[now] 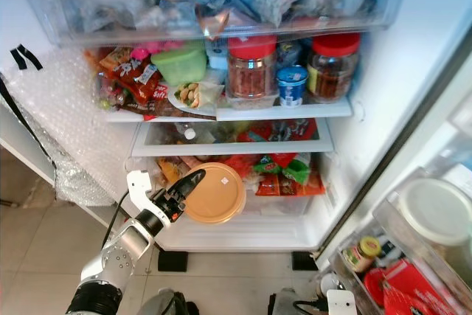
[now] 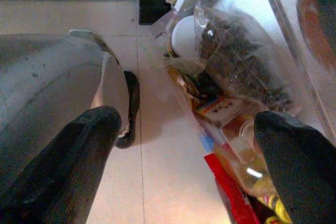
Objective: Restocking fridge
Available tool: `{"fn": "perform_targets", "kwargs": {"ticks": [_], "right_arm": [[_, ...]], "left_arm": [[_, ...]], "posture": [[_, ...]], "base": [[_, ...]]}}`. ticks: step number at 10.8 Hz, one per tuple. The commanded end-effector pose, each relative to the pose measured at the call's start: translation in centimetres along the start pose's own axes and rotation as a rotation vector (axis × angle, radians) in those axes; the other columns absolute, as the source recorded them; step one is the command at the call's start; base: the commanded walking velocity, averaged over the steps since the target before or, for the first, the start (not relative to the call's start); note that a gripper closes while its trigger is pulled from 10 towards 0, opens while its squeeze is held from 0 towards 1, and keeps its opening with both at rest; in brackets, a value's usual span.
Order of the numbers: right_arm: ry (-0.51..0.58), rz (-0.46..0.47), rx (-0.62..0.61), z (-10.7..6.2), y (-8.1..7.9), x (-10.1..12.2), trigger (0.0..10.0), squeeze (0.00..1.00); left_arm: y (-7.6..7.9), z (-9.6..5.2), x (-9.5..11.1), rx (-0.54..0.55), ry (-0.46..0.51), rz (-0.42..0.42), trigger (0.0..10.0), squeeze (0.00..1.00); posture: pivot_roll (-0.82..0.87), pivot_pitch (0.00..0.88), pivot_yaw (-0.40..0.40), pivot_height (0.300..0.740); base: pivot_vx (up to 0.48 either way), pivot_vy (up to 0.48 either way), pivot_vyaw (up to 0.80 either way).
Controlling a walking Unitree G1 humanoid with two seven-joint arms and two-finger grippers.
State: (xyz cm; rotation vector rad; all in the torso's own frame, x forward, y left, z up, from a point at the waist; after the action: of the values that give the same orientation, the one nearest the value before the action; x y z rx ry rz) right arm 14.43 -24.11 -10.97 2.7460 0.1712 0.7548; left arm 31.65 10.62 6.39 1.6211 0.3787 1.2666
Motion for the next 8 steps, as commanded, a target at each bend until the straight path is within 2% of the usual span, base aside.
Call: {"fn": "perform_targets", "kwargs": {"ticks": [1, 3, 5, 8], "right_arm": [[-0.027, 0.009, 0.020, -0.17, -0.75, -0.73, 10.0, 0.00], [-0.034, 0.011, 0.014, -0.18, -0.75, -0.82, 10.0, 0.00], [-0.028, 0.007, 0.027, -0.17, -0.84, -0.74, 10.0, 0.00], [-0.027, 0.012, 0.031, -0.17, -0.92, -0.70, 10.0, 0.00]], "left_arm": [[-0.05, -0.17, 0.60, 0.007, 0.017, 0.011, 10.0, 0.00], [0.01, -0.14, 0.46, 0.009, 0.011, 0.016, 10.0, 0.00], [0.01, -0.05, 0.53, 0.012, 0.015, 0.021, 10.0, 0.00], [-0.13, 0.04, 1.01, 0.033, 0.047, 0.028, 10.0, 0.00]], "posture": [[-0.13, 0.107, 0.108, 0.660], [-0.13, 0.106, 0.109, 0.660], [-0.13, 0.104, 0.110, 0.637], [-0.13, 0.097, 0.108, 0.637]], "base": [[0.000, 0.000, 0.00], [0.000, 0.000, 0.00], [0.000, 0.000, 0.00], [0.000, 0.000, 0.00]]}}
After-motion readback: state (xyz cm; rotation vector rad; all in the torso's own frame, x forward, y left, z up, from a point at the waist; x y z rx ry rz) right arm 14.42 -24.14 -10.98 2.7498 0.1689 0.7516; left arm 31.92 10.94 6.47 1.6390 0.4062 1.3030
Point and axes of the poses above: a point about 5 cm out from each wrist's last joint towards the gripper, its own z axis pointing out of the wrist towards the gripper, its own x axis along the axis of the wrist's last joint, y = z × x, the point moved 2 cm from there along z, pointing out of the wrist towards the gripper, and after that the axes turned 11 degrees about -z, right-handed, at the moved point
